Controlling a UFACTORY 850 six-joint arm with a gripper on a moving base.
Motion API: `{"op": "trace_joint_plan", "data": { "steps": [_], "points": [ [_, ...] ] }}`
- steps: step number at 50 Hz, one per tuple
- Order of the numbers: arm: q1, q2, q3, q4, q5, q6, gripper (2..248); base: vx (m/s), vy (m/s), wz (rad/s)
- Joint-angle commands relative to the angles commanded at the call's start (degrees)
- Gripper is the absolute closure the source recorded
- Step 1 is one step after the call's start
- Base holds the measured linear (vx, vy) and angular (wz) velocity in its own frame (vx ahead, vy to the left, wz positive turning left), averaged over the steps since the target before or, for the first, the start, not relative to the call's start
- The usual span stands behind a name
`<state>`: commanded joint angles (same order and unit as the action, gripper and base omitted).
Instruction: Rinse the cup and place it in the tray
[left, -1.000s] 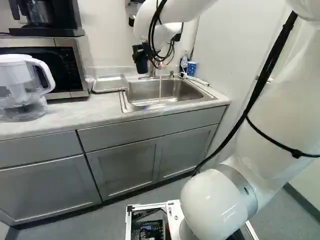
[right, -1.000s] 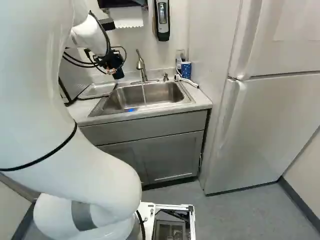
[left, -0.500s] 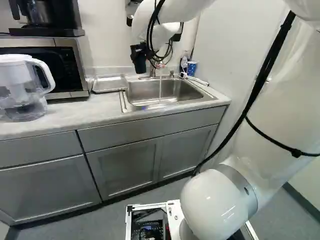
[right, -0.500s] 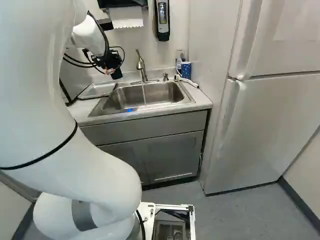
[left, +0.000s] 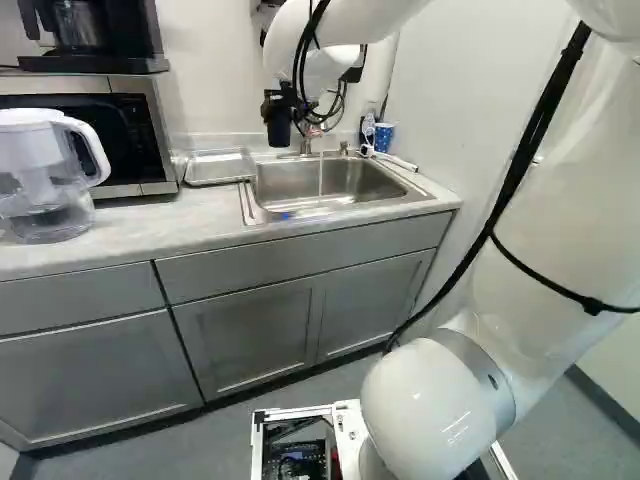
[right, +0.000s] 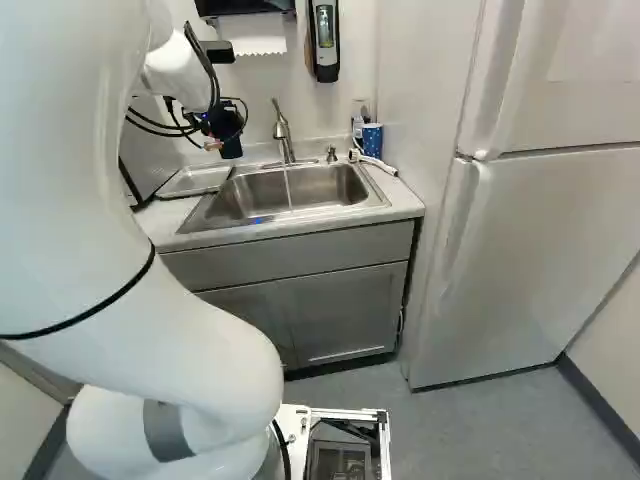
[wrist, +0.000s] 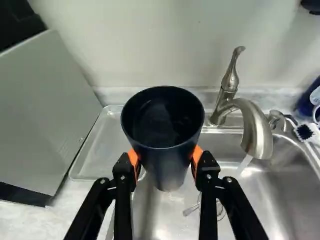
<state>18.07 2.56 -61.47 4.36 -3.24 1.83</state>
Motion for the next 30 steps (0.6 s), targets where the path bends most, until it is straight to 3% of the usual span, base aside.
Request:
{"op": "trace_joint_plan", "data": {
  "steps": [30],
  "points": [
    [0.0, 0.0, 0.0, 0.0, 0.0, 18.1, 130, 0.0, 0.0, 0.0]
  ]
}}
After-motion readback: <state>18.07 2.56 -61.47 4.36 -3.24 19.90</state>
